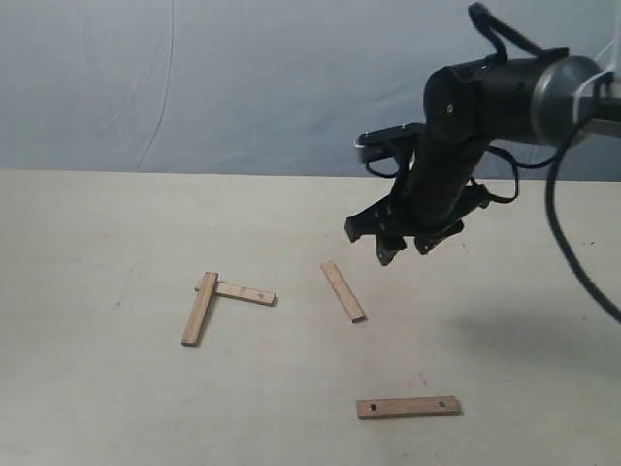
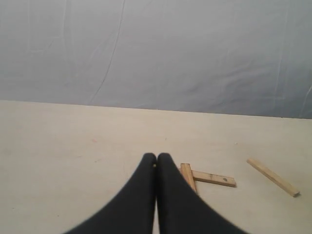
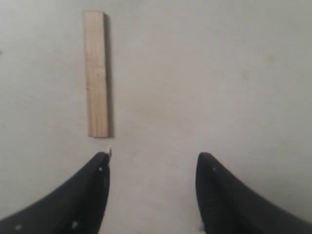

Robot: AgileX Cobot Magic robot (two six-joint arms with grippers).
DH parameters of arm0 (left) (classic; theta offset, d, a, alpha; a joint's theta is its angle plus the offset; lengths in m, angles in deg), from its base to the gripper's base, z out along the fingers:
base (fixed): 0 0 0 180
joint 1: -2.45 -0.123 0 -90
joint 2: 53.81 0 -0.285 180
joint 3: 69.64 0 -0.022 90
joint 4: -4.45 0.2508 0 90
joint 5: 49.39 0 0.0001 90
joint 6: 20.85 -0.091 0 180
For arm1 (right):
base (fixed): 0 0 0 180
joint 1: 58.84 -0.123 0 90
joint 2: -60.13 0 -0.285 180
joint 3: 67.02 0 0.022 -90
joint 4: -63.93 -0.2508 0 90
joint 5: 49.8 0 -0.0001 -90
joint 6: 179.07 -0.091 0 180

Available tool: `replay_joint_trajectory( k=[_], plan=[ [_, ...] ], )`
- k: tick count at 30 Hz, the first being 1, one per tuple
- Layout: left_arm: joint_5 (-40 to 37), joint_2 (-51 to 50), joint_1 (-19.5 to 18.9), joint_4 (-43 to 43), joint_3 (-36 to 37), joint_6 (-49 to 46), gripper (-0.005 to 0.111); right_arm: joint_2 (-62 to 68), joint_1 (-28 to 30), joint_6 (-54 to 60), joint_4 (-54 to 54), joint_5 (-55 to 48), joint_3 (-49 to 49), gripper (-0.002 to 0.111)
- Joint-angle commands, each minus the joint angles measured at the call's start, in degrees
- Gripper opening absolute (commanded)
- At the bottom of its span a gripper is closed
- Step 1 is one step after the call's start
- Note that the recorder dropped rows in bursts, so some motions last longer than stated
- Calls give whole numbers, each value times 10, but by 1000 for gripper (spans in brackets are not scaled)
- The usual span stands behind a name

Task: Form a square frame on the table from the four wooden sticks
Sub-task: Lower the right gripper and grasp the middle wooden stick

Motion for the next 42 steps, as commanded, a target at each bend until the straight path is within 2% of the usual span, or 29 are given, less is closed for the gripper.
replay_joint_trajectory(
  k=[1,9,15,21,32,34,35,39,42],
  plan=[
    [7,4,-1,21,0,5,0,45,-26,-7,-16,-2,40,51],
    [10,4,-1,21,0,79,0,113,-47,-35,-2,-15,128,51],
    [6,4,-1,27,0,82,0,156,-47,-35,7,-33,167,52],
    [-3,4,-1,42,0,83,0,181,-47,-35,13,-27,177,58],
    [-3,4,-1,42,0,83,0,218,-47,-35,24,-13,177,57],
    [-3,4,-1,42,0,83,0,220,-47,-35,24,-16,177,50],
    [-3,4,-1,42,0,83,0,221,-47,-35,24,-19,177,42],
    [-3,4,-1,42,0,83,0,219,-47,-35,22,-23,177,0],
    [-3,4,-1,42,0,82,0,209,-47,-51,19,-34,182,0]
  ],
)
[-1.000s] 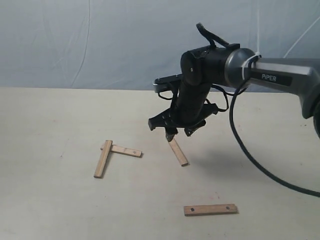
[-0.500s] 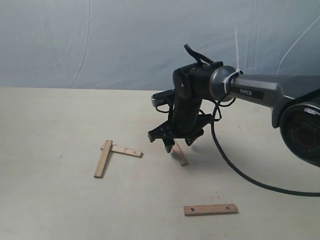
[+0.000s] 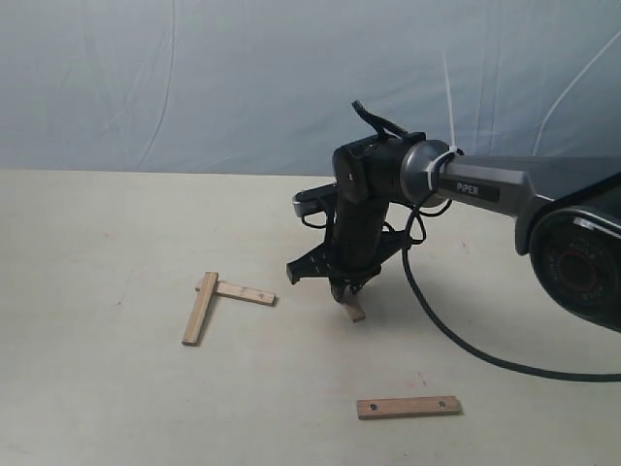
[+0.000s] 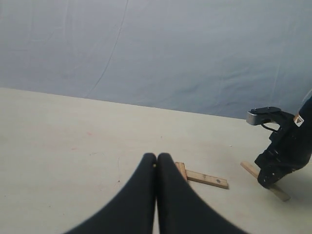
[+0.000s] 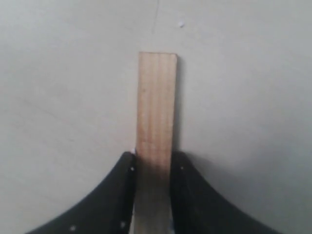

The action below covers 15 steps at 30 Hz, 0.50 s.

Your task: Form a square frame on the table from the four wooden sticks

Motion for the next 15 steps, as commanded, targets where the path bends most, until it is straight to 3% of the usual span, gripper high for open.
replay_joint_trajectory(
  k=[1,9,15],
  plan=[
    [1,4,-1,8,0,2,0,-8,-1,-25,6,-31,10,-1],
    [1,4,-1,61,0,2,0,-22,-27,-160,-7,-136,79,-1],
    [1,4,-1,100,0,2,0,-22,-94,-258,4,-114,93,-1]
  ],
)
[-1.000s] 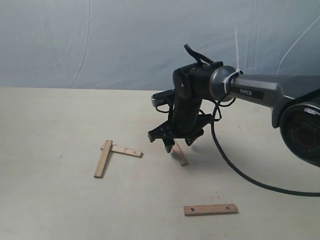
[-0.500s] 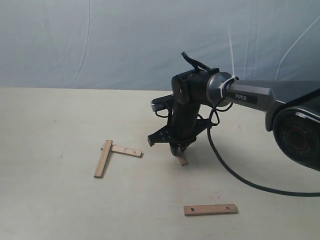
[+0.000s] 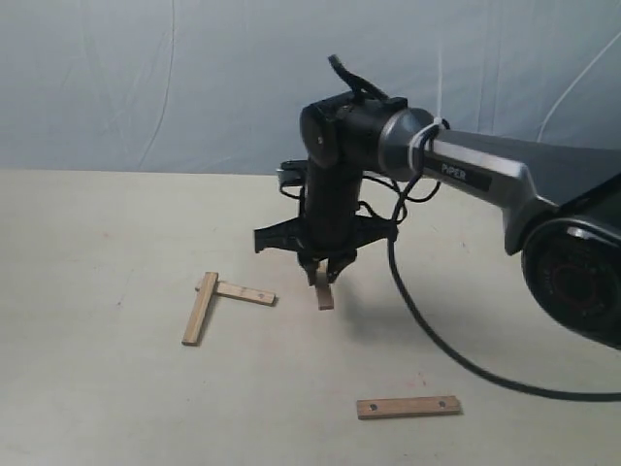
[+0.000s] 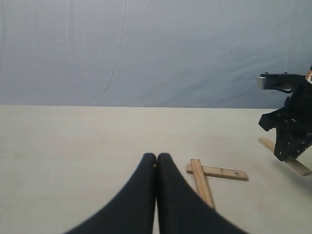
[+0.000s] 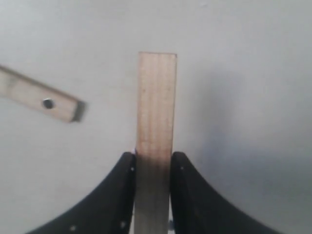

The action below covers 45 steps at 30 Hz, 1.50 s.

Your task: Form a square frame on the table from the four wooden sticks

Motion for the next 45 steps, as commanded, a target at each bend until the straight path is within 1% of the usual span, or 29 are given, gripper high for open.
replay_joint_trajectory(
  k=[1,5,9,13,19,24,27,32,36,39,41,45],
  plan=[
    [1,4,-1,27,0,2,0,-4,-50,-101,16,15,5,-1],
    [1,4,-1,27,0,2,0,-2,-78,-154,22,44,5,-1],
    [1,4,-1,27,0,2,0,8,-92,-180,26,61,5,-1],
    [1,4,-1,27,0,2,0,30,-95,-215,27,71,5,-1],
    [1,4,-1,27,0,2,0,53,-95,-261,31,120,5,-1],
    [1,4,-1,27,0,2,0,56,-95,-268,47,126,5,-1],
    [1,4,-1,27,0,2,0,54,-95,-264,56,111,12,-1],
    [1,4,-1,27,0,2,0,29,-89,-189,77,56,33,-1],
    [1,4,-1,27,0,2,0,-9,-79,-120,121,-24,34,-1],
    [1,4,-1,27,0,2,0,-30,-67,-44,130,-24,34,-1],
    [1,4,-1,27,0,2,0,-48,-56,1,116,-24,18,-1],
    [1,4,-1,27,0,2,0,-88,-40,68,115,-24,-39,-1]
  ],
)
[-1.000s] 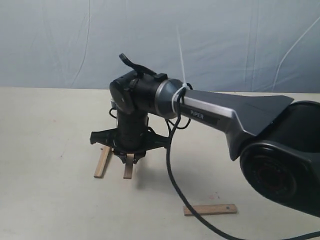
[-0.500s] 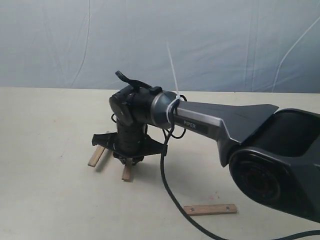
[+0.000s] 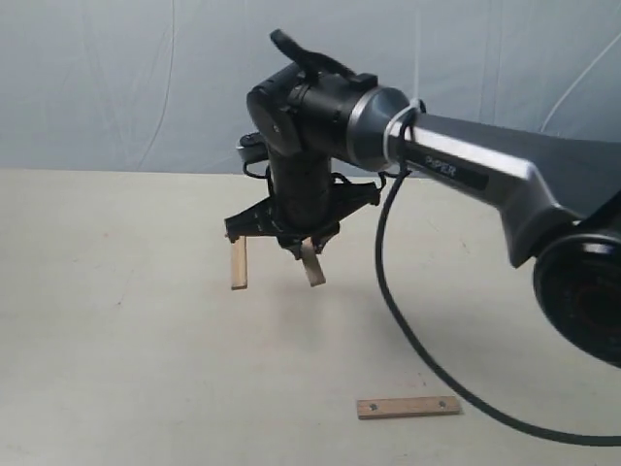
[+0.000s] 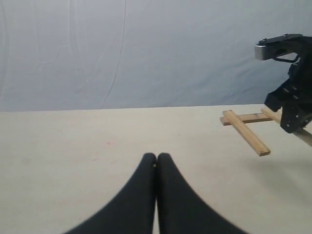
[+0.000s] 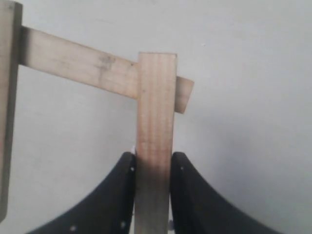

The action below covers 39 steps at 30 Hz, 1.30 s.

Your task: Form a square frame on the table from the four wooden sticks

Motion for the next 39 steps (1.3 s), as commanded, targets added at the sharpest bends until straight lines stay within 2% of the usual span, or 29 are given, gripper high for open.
replay_joint_trajectory(
  k=[1,10,12,20,34,39],
  plan=[
    [1,4,-1,-2,0,2,0,-44,24,80,-5,-7,-65,-1],
    [1,4,-1,-2,0,2,0,-147,88,84,1,-7,-285,-1],
    [1,4,-1,-2,0,2,0,-184,93,84,9,45,-371,-1],
    [1,4,-1,-2,0,2,0,-196,93,27,11,192,-510,-1],
    [1,4,-1,-2,0,4,0,-173,93,-46,13,308,-511,-1],
    [1,4,-1,-2,0,4,0,-166,93,-88,-2,312,-458,-1]
  ],
)
